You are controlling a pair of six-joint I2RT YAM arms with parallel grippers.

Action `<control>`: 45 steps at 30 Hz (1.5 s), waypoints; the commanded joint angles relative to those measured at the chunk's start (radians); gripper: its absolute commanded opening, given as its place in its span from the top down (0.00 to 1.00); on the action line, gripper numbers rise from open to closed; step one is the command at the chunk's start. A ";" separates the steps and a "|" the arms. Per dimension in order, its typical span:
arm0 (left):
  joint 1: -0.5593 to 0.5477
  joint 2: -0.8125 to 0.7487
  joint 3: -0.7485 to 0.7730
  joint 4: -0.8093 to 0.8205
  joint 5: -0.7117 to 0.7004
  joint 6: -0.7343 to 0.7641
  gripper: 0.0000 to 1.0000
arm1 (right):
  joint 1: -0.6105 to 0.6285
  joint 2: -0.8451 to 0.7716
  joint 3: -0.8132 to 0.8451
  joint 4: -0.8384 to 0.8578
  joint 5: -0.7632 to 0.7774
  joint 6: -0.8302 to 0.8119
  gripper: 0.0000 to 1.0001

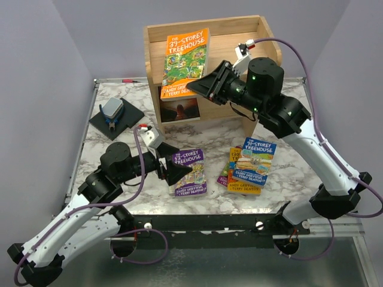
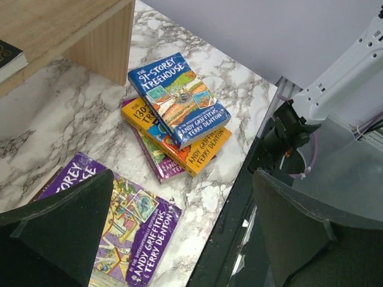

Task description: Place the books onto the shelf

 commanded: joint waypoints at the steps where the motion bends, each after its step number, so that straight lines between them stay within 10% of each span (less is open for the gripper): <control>1: 0.002 -0.026 -0.035 0.038 0.041 -0.002 0.01 | -0.052 0.027 0.059 0.041 -0.126 0.062 0.94; 10: 0.002 -0.039 -0.087 0.056 0.043 0.004 0.01 | -0.115 0.096 0.077 0.043 -0.287 0.111 0.81; 23: 0.002 -0.076 -0.122 0.050 0.009 -0.020 0.01 | -0.126 0.139 0.143 -0.041 -0.289 0.031 0.31; 45: 0.002 -0.084 -0.122 0.021 -0.033 -0.001 0.01 | -0.123 -0.039 0.119 -0.267 -0.153 -0.486 0.26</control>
